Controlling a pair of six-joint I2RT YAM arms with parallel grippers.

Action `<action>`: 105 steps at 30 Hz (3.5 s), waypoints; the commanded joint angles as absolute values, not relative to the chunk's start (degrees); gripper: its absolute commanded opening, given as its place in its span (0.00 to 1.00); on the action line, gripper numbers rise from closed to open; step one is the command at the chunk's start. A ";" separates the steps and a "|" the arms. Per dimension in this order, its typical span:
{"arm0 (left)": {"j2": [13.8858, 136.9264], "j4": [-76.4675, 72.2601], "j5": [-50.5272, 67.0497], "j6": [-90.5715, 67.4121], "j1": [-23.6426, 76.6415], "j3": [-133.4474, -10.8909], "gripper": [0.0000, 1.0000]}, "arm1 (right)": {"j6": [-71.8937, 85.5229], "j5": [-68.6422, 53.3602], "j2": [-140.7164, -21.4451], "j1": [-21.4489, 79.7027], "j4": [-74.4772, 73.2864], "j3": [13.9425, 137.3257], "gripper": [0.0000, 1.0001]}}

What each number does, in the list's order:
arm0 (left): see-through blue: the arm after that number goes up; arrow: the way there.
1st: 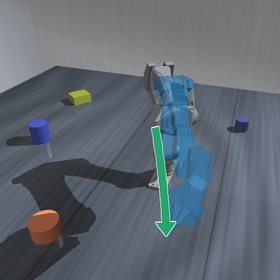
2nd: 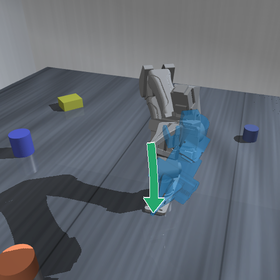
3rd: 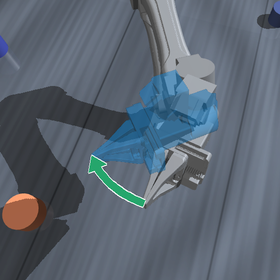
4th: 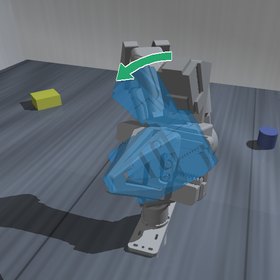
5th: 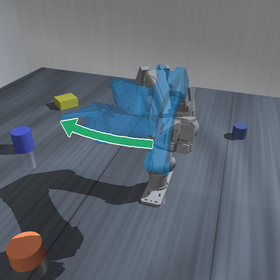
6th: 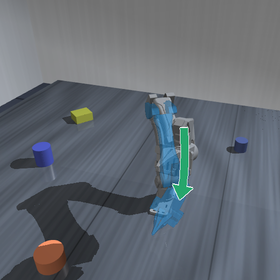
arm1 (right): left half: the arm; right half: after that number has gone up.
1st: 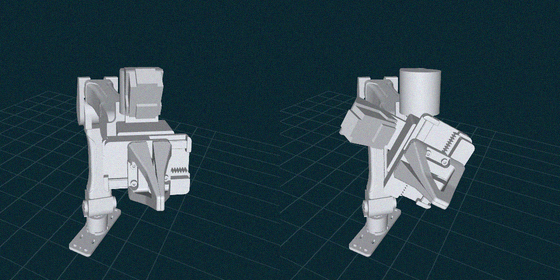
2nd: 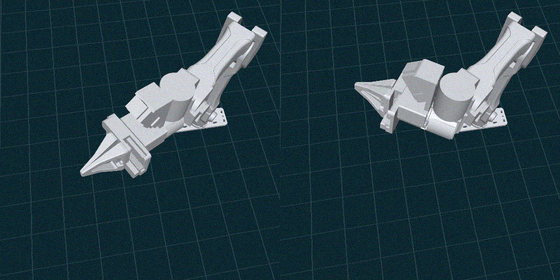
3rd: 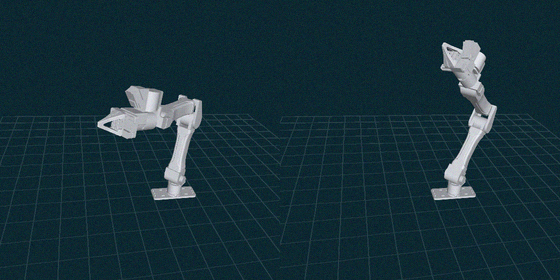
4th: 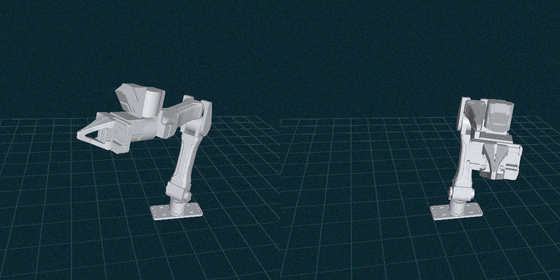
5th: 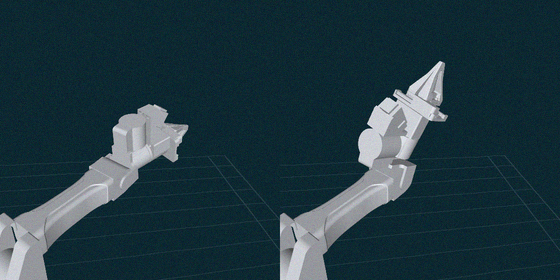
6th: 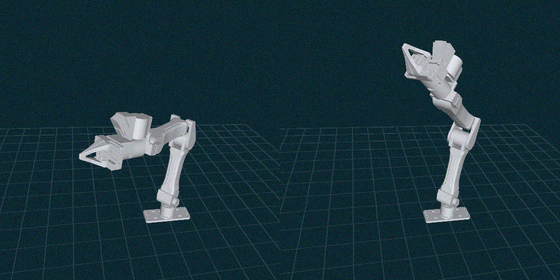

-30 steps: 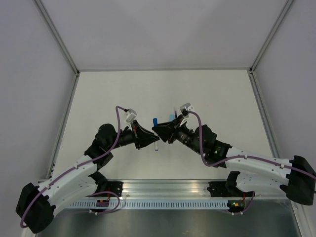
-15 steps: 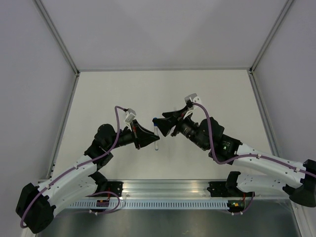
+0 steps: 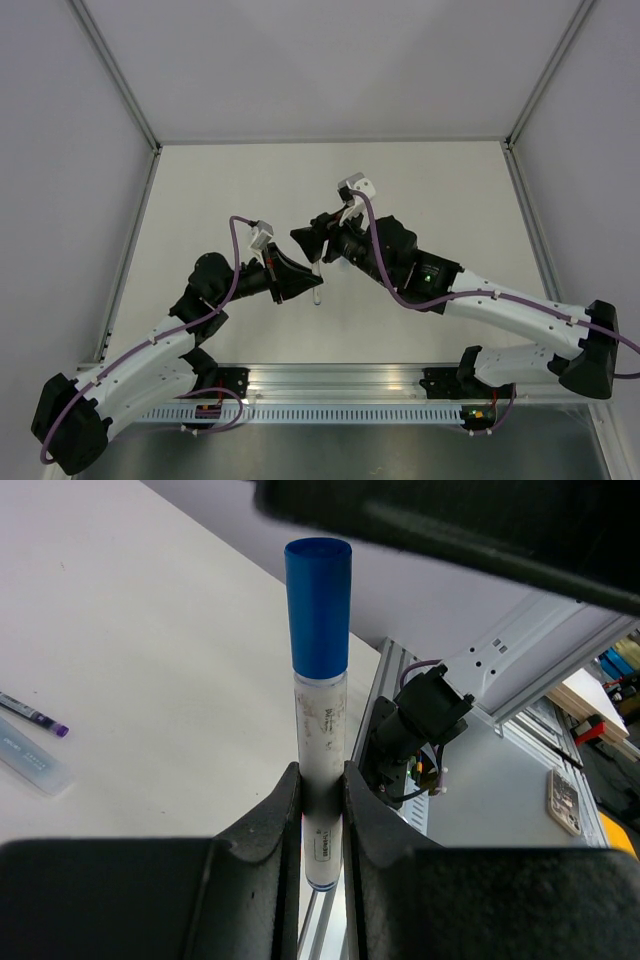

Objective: Insert the pens into the pen caps

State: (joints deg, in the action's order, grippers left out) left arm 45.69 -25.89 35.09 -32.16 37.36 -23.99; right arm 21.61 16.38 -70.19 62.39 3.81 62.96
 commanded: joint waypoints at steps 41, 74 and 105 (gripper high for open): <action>47.11 -13.36 7.92 -32.34 37.18 -31.20 0.02 | 37.52 14.76 -73.47 64.33 1.40 49.93 0.00; 44.91 -16.08 4.55 -31.90 37.18 -28.83 0.02 | 45.73 24.80 -71.55 74.00 16.33 39.30 0.00; 47.02 -20.21 25.31 -29.97 37.18 -27.77 0.02 | 26.46 27.33 -53.89 74.00 8.62 42.54 0.65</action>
State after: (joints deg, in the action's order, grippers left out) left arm 48.16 -16.45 25.78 -30.30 37.30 -27.35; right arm 29.52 27.81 -56.58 73.87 11.33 41.41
